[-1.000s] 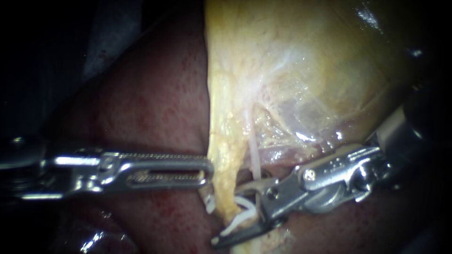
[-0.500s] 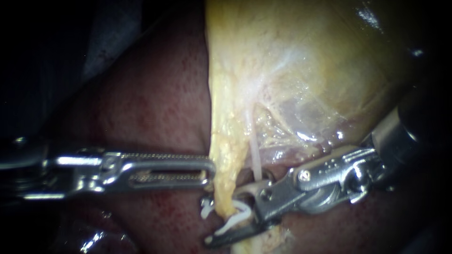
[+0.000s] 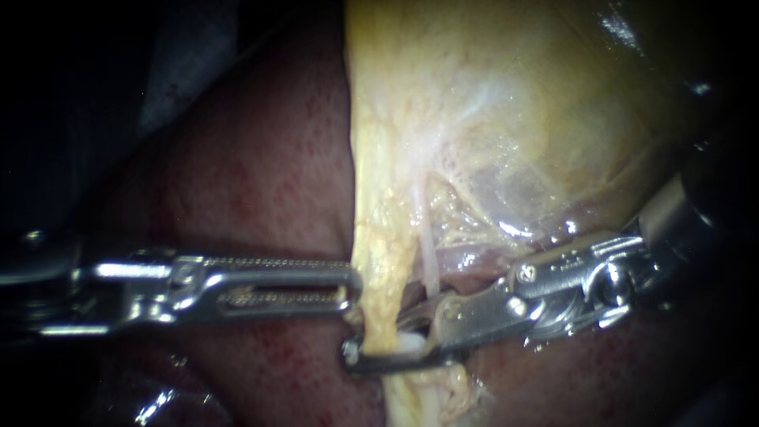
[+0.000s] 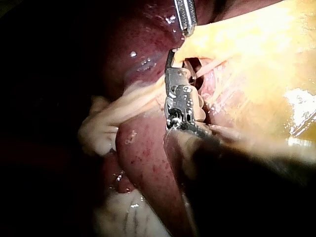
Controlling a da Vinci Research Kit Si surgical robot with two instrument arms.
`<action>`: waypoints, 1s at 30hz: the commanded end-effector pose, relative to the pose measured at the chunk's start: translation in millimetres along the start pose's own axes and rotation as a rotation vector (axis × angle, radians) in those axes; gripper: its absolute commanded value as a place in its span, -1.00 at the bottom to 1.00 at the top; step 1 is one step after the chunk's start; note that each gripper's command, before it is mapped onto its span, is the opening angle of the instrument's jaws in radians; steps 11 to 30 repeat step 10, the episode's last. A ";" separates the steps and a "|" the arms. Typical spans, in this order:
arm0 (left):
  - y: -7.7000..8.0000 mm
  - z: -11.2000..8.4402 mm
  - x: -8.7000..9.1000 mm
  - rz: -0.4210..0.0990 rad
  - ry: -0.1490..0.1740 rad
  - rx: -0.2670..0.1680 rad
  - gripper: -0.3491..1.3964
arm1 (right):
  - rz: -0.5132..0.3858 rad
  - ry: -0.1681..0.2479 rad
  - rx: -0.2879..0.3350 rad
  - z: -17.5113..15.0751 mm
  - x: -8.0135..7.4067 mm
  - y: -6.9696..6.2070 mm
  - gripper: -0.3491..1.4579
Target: Clipping first clip left tube
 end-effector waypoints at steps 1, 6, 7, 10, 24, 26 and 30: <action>0.0 0.0 0.0 0.000 0.000 0.000 -1.00 | 0.000 -0.001 0.001 0.1 -0.1 0.0 -1.00; 0.0 0.1 0.0 0.000 0.000 0.000 -1.00 | 0.005 -0.002 0.002 0.1 -0.1 0.0 -1.00; 0.0 0.1 0.0 0.000 0.000 0.000 -1.00 | 0.005 -0.002 0.003 0.1 -0.1 -0.1 -1.00; 0.0 0.2 0.0 0.000 -0.001 -0.001 -1.00 | 0.004 -0.002 0.004 0.1 -0.1 -0.1 -1.00; 0.0 0.2 0.0 0.000 -0.001 -0.001 -1.00 | 0.004 -0.002 0.004 0.1 -0.1 -0.1 -1.00; 0.0 0.2 0.0 0.000 -0.001 -0.001 -1.00 | 0.004 -0.002 0.004 0.1 -0.1 -0.1 -1.00; 0.0 0.2 0.0 0.000 -0.001 -0.001 -1.00 | 0.004 -0.002 0.004 0.1 -0.1 -0.1 -1.00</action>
